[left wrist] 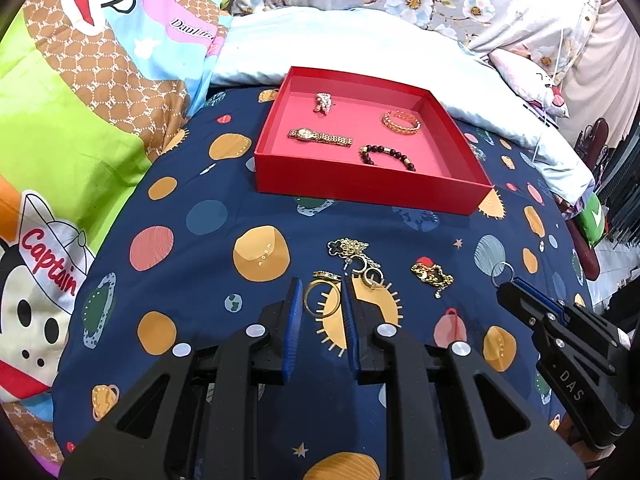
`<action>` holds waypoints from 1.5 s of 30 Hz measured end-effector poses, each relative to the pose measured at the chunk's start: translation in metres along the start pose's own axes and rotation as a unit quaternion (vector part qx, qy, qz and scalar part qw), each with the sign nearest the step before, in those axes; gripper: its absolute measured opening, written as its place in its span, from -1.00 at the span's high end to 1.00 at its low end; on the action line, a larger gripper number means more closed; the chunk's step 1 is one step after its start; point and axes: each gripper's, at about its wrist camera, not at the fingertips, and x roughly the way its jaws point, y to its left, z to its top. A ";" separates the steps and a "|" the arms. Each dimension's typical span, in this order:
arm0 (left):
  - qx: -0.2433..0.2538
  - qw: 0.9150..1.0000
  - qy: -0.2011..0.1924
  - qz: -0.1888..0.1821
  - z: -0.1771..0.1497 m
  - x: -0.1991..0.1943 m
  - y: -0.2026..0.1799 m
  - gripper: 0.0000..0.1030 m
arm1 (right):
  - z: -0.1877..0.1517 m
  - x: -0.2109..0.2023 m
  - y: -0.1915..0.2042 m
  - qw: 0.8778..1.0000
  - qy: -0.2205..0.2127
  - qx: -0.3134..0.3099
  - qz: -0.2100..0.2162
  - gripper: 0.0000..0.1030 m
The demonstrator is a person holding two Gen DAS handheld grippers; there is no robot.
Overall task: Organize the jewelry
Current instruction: 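Lift both held rings and carry them over the red tray, then open the left tool over the tray while the right tool releases its ring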
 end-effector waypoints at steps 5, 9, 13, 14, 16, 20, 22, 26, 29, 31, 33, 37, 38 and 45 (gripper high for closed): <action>0.007 1.000 -0.004 -0.001 -0.001 -0.007 -0.006 0.64 | -0.002 -0.010 -0.005 1.000 -0.006 0.004 -0.001 0.83; 0.007 1.000 -0.007 -0.005 0.002 -0.011 -0.007 0.64 | 0.001 -0.015 -0.007 1.000 -0.013 0.005 -0.001 0.83; 0.010 1.000 -0.013 -0.004 0.009 -0.014 -0.007 0.64 | 0.008 -0.016 -0.009 1.000 -0.021 0.005 0.001 0.83; 0.009 1.000 -0.015 -0.003 0.011 -0.014 -0.007 0.63 | 0.009 -0.016 -0.009 1.000 -0.022 0.004 0.001 0.83; 0.008 1.000 -0.019 -0.002 0.016 -0.014 -0.007 0.64 | 0.015 -0.014 -0.009 1.000 -0.025 0.004 0.003 0.83; 0.005 1.000 -0.025 0.002 0.029 -0.009 -0.006 0.64 | 0.031 -0.008 -0.009 0.999 -0.032 0.003 0.006 0.83; 0.006 1.000 -0.030 0.002 0.036 -0.007 -0.005 0.64 | 0.042 -0.003 -0.011 0.999 -0.036 0.009 0.016 0.83; 0.004 0.999 -0.045 0.002 0.055 -0.004 -0.006 0.64 | 0.064 0.003 -0.011 0.999 -0.045 0.011 0.024 0.83; 0.006 0.998 -0.058 0.002 0.072 -0.001 -0.007 0.64 | 0.081 0.010 -0.010 0.998 -0.053 0.003 0.018 0.83; 0.008 0.998 -0.066 0.004 0.083 0.002 -0.007 0.64 | 0.090 0.017 -0.011 0.998 -0.056 0.001 0.013 0.83; 0.007 0.997 -0.074 0.005 0.096 0.007 -0.006 0.64 | 0.102 0.025 -0.015 0.998 -0.057 0.004 0.011 0.83; 0.005 0.996 -0.084 0.005 0.117 0.018 -0.004 0.64 | 0.118 0.044 -0.025 0.998 -0.050 0.022 0.021 0.83; 0.003 0.996 -0.085 0.004 0.122 0.022 -0.003 0.64 | 0.121 0.049 -0.027 0.998 -0.047 0.026 0.022 0.83; 0.010 0.998 -0.069 0.010 0.138 0.058 -0.006 0.64 | 0.131 0.086 -0.031 0.999 -0.022 0.031 0.011 0.83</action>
